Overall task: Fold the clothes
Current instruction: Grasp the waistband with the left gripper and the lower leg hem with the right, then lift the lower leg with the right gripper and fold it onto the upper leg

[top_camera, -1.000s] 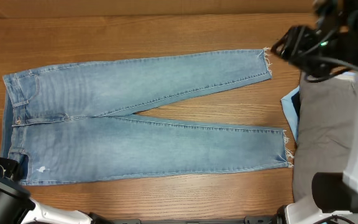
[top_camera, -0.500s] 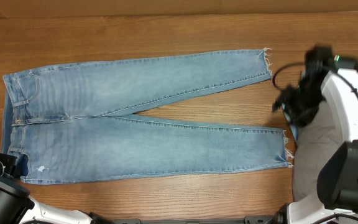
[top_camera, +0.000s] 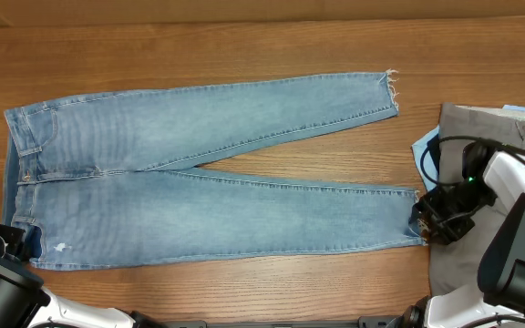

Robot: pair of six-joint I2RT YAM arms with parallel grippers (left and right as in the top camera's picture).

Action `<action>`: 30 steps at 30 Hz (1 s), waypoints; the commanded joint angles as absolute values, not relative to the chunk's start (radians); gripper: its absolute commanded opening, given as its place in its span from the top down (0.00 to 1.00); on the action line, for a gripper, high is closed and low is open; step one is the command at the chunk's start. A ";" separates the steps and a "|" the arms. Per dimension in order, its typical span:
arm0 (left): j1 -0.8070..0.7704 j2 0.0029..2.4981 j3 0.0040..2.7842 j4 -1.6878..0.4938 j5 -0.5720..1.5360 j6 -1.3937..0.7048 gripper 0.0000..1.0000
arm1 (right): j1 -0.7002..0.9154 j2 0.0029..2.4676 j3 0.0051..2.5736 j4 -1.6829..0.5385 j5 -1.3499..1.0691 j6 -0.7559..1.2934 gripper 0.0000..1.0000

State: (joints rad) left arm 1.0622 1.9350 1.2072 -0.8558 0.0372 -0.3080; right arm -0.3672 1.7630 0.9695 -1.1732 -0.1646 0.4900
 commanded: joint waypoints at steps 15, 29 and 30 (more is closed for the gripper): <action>1.074 2.012 1.243 -0.918 0.011 -0.307 0.96 | -0.366 1.711 1.090 -1.271 -0.175 0.440 0.96; 1.073 1.711 1.494 -1.230 0.049 -0.322 0.96 | -0.366 1.427 1.536 -1.545 -0.177 0.381 0.96; 1.073 1.676 1.496 -1.239 0.050 -0.322 0.96 | -0.366 1.409 1.582 -1.571 -0.177 0.381 0.96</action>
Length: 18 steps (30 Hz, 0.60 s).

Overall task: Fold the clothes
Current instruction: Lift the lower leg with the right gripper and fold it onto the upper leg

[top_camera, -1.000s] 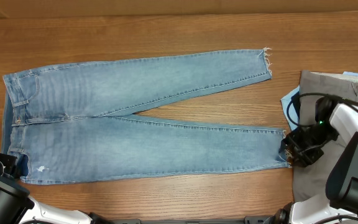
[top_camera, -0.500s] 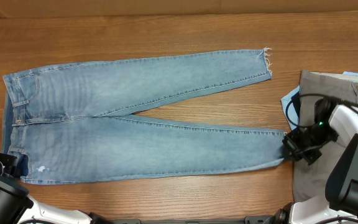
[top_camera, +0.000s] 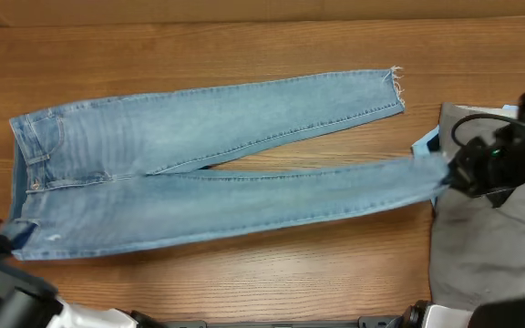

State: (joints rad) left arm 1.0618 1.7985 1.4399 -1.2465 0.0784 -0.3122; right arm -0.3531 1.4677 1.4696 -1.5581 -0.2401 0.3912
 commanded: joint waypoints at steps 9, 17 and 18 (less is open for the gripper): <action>1.073 1.337 1.498 -1.251 -0.018 -0.322 0.96 | -0.366 1.309 1.882 -1.694 -0.212 0.448 0.96; 1.025 1.291 1.503 -1.222 -0.064 -0.323 0.96 | -0.366 1.358 1.891 -1.689 -0.216 0.509 0.96; 1.011 1.305 1.503 -1.217 -0.080 -0.324 0.96 | -0.366 1.382 1.891 -1.681 -0.223 0.520 0.96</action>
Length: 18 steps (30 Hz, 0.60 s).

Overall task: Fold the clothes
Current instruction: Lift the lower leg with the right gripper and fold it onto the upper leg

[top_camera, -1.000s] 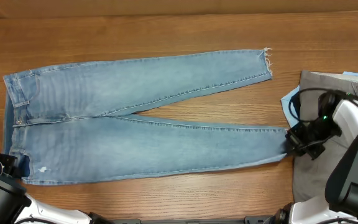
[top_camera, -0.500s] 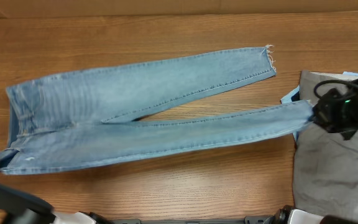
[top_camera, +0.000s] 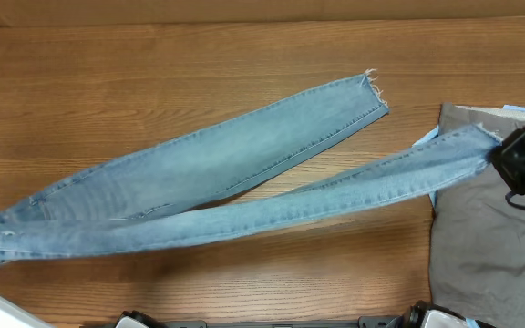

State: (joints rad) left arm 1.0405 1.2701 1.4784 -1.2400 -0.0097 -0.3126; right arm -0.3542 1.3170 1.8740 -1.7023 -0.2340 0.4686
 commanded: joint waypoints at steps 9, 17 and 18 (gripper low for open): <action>0.899 1.499 1.503 -1.138 -0.164 -0.358 0.96 | -0.259 1.700 1.891 -1.436 -0.305 0.628 0.96; 0.804 1.686 1.503 -1.072 -0.199 -0.364 0.96 | -0.148 1.983 1.891 -1.184 -0.317 0.776 0.96; 0.796 1.701 1.503 -1.072 -0.220 -0.367 0.96 | -0.136 2.013 1.891 -1.167 -0.316 0.804 0.96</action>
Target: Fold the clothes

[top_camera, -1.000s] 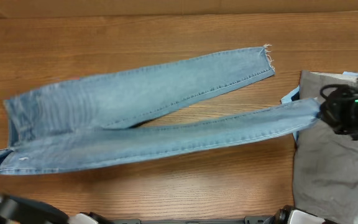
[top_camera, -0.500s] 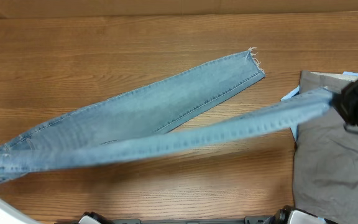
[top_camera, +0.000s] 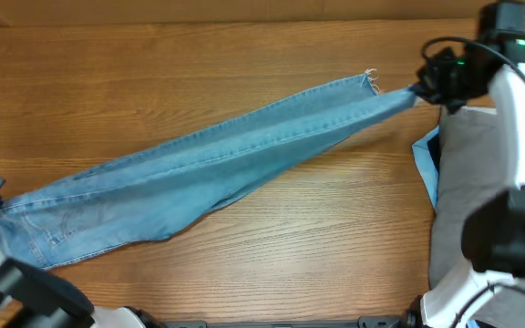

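Observation:
A pair of light blue jeans [top_camera: 208, 159] lies stretched in a diagonal band from the lower left to the upper right, one leg laid over the other. The frayed hem [top_camera: 370, 80] of the under leg peeks out at the top. My right gripper [top_camera: 424, 88] is shut on the upper leg's hem at the far right. At the left edge of the table my left gripper is shut on the waistband corner.
A grey garment [top_camera: 481, 200] is piled at the right side of the wooden table [top_camera: 199, 55], with a blue cloth [top_camera: 427, 155] sticking out from under its left edge. The right arm reaches over that pile.
My right gripper has moved from mid right to the upper right with the leg hem, so this leg now lies over the other one. The waist end sits a little higher on the left.
The jeans lay flat with legs spread, my grippers at the near leg's hem and the waistband corner. Then both ends were lifted and the near leg was pulled taut. By now that leg has come over onto the far leg, halving the jeans lengthwise.

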Robot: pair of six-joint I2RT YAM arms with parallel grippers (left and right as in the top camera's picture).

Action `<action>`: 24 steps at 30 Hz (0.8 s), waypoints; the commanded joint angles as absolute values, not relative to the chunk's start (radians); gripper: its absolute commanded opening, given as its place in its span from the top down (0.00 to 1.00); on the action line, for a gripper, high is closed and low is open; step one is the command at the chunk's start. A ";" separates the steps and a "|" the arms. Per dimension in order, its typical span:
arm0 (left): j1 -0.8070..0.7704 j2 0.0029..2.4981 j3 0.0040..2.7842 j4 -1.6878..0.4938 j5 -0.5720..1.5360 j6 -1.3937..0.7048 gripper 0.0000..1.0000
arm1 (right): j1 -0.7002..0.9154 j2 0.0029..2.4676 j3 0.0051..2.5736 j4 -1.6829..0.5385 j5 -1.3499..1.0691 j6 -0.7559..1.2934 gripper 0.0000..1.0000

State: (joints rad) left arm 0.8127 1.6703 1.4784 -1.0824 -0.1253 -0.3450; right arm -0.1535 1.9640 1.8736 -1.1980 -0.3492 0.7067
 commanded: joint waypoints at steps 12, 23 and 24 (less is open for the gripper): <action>0.786 1.737 1.504 -1.133 -0.316 -0.368 0.96 | -0.136 2.097 1.957 -1.186 -0.307 0.762 0.96; 0.787 1.687 1.504 -1.316 -0.421 -0.475 0.96 | -0.173 2.027 2.204 -1.500 -0.200 0.653 0.96; 0.787 1.664 1.504 -1.317 -0.415 -0.472 0.96 | -0.174 2.016 2.217 -1.519 -0.186 0.653 0.96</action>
State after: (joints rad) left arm 0.7792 1.7393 1.4799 -1.3167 -0.3466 -0.4282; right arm -0.1558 2.1033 2.1441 -1.5047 -0.2924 0.6815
